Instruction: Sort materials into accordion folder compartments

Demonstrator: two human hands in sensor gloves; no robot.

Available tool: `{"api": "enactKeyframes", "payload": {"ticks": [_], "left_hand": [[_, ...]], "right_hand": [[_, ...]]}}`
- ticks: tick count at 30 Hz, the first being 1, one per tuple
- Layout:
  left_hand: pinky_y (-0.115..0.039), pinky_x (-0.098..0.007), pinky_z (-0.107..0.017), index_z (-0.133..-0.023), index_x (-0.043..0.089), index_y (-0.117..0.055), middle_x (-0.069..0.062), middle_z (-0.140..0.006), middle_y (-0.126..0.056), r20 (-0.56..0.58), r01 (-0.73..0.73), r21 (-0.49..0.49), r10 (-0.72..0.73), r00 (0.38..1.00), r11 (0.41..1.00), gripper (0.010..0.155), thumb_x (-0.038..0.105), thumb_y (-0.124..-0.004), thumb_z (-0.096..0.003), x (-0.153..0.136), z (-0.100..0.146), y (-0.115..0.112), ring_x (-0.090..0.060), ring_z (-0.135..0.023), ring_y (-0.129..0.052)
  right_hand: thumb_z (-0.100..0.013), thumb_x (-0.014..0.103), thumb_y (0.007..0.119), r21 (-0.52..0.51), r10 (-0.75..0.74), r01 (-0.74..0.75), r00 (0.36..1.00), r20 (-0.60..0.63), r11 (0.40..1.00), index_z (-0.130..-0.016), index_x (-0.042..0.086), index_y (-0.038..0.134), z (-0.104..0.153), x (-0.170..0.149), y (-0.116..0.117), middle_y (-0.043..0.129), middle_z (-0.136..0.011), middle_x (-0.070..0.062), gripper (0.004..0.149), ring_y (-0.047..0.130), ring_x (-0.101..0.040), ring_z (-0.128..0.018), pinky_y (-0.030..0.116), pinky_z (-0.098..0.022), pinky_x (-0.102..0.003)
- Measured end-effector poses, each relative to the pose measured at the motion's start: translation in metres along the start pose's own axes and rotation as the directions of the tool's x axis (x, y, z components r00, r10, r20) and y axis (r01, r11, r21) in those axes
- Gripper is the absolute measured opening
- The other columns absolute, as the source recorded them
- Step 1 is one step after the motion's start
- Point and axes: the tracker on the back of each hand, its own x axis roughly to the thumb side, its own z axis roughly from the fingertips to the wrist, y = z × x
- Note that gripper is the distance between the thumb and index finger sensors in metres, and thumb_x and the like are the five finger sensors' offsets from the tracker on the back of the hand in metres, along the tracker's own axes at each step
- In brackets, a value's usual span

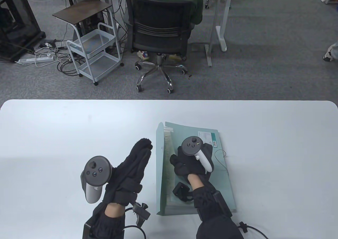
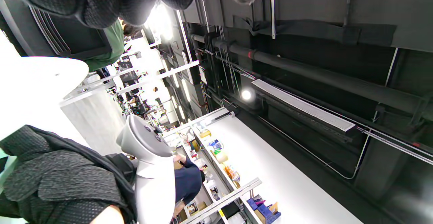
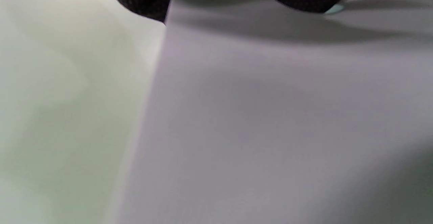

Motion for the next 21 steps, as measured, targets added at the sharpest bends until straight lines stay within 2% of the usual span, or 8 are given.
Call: {"api": "enactKeyframes", "payload": {"ticks": [21], "left_hand": [[-0.058, -0.076, -0.067, -0.121, -0.008, -0.042, -0.044, -0.119, -0.052, 0.008, -0.03, -0.011, 0.03, 1.0, 0.999, 0.063, 0.036, -0.049, -0.0761, 0.001, 0.001, 0.002, -0.07, -0.1, -0.061]], "right_hand": [[-0.067, 0.03, 0.056, -0.007, 0.164, -0.164, 0.986, -0.041, 0.986, -0.114, -0.002, 0.038, -0.014, -0.002, 0.031, 0.048, -0.11, -0.033, 0.06, 0.065, -0.053, -0.081, 0.063, -0.059, -0.061]]}}
